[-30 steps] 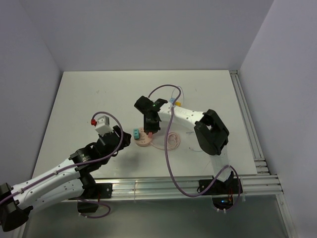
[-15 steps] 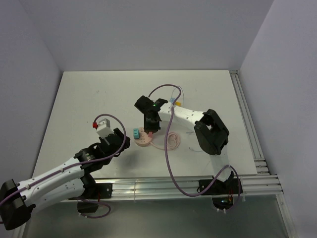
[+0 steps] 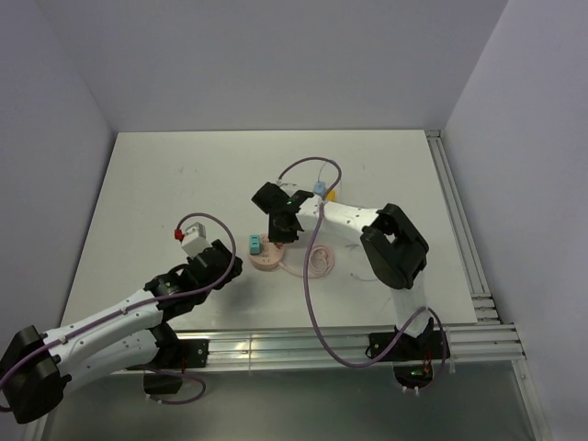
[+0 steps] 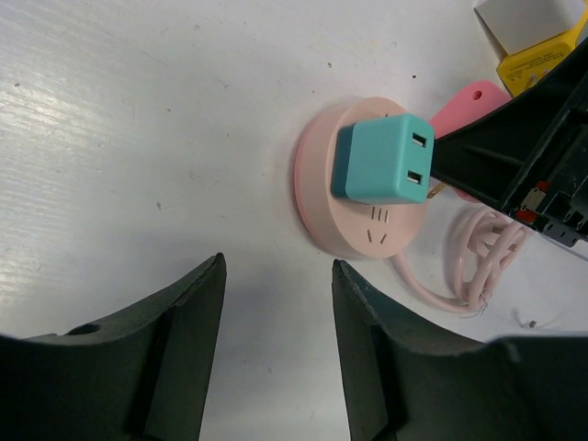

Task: Insert the plug

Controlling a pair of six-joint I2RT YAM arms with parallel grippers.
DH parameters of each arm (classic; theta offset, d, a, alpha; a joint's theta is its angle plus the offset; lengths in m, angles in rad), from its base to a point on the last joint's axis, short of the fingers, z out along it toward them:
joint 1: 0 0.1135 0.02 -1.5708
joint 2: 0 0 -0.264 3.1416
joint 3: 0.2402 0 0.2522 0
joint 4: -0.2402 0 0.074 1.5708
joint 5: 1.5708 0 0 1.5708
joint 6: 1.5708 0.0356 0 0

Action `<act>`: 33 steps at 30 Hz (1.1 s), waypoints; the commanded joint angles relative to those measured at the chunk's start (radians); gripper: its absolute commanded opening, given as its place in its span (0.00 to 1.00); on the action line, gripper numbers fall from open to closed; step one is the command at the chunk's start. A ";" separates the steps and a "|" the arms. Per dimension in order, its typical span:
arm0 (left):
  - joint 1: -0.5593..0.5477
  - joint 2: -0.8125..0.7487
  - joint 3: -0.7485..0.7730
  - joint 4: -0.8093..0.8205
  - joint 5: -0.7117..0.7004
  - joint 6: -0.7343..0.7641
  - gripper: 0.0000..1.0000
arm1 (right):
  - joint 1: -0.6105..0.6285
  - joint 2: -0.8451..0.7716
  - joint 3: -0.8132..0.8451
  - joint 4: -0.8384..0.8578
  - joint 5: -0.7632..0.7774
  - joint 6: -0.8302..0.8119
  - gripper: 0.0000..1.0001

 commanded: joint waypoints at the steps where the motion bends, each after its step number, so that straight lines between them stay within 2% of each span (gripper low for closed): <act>1: 0.007 0.008 -0.002 0.047 0.023 -0.004 0.54 | -0.003 0.042 -0.099 -0.046 0.063 -0.006 0.00; 7: 0.009 -0.025 0.027 0.040 0.046 0.064 0.53 | -0.003 -0.082 -0.093 -0.007 0.101 -0.041 0.00; 10: 0.010 -0.093 0.043 0.030 0.063 0.110 0.51 | -0.004 -0.160 -0.064 -0.004 0.061 -0.066 0.00; 14: 0.009 -0.166 0.044 0.073 0.134 0.199 0.47 | -0.004 -0.298 -0.137 0.109 -0.084 -0.147 0.00; 17: 0.010 -0.217 0.058 0.093 0.192 0.233 0.48 | -0.004 -0.481 -0.280 0.245 -0.236 -0.282 0.00; 18: 0.010 -0.230 0.063 0.109 0.241 0.249 0.48 | -0.006 -0.519 -0.364 0.328 -0.357 -0.313 0.00; 20: 0.012 -0.253 0.082 0.145 0.290 0.291 0.49 | -0.007 -0.638 -0.447 0.397 -0.477 -0.382 0.00; 21: 0.013 -0.260 0.087 0.161 0.354 0.318 0.49 | -0.007 -0.676 -0.522 0.457 -0.620 -0.399 0.00; 24: 0.013 -0.274 0.092 0.245 0.469 0.351 0.52 | -0.009 -0.771 -0.616 0.499 -0.805 -0.442 0.00; 25: 0.015 -0.274 0.083 0.273 0.552 0.372 0.53 | -0.009 -0.782 -0.628 0.500 -0.913 -0.453 0.00; 28: 0.016 -0.280 0.044 0.412 0.717 0.374 0.53 | -0.009 -0.819 -0.671 0.513 -1.017 -0.471 0.00; 33: 0.018 -0.240 0.023 0.553 0.856 0.323 0.52 | -0.009 -0.905 -0.711 0.540 -1.037 -0.483 0.00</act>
